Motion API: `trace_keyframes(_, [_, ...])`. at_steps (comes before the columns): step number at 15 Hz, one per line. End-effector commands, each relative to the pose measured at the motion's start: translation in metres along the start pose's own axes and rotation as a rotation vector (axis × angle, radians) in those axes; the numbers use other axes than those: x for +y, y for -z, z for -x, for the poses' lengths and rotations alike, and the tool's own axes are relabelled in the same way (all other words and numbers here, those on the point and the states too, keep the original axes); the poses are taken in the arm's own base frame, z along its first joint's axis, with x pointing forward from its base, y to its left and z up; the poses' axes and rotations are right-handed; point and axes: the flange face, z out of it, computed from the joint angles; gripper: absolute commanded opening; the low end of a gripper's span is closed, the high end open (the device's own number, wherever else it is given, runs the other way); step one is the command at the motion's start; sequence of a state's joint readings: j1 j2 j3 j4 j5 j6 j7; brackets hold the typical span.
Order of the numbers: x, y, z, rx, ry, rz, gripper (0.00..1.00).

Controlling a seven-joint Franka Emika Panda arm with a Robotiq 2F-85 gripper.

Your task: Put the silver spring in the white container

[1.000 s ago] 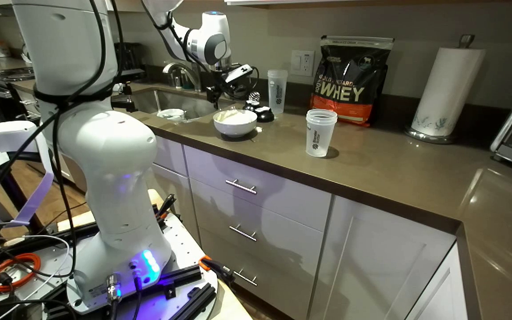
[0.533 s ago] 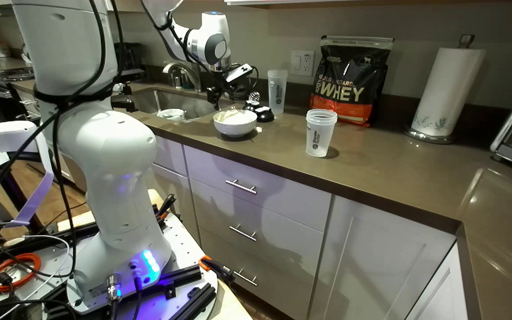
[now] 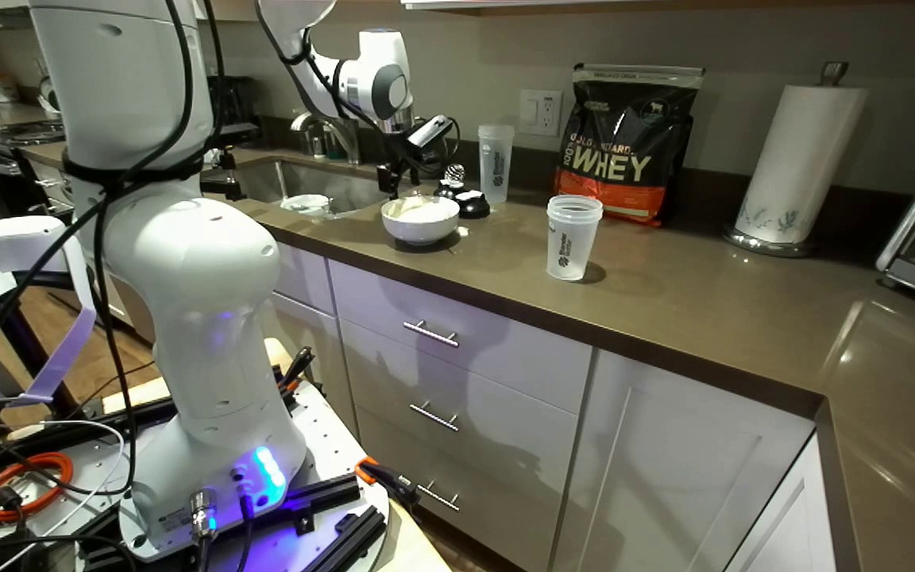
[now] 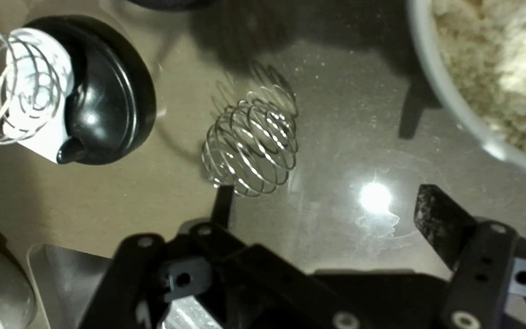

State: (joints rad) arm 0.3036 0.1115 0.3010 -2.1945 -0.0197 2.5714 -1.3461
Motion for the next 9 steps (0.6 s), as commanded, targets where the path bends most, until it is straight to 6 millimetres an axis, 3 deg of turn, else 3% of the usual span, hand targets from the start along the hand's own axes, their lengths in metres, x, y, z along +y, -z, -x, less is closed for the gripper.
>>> trace_keyframes(1, [0.01,0.001,0.003,-0.028,0.106,0.014,1.0])
trace_keyframes(9, [0.025,-0.008,-0.003,-0.064,0.193,0.05,1.0])
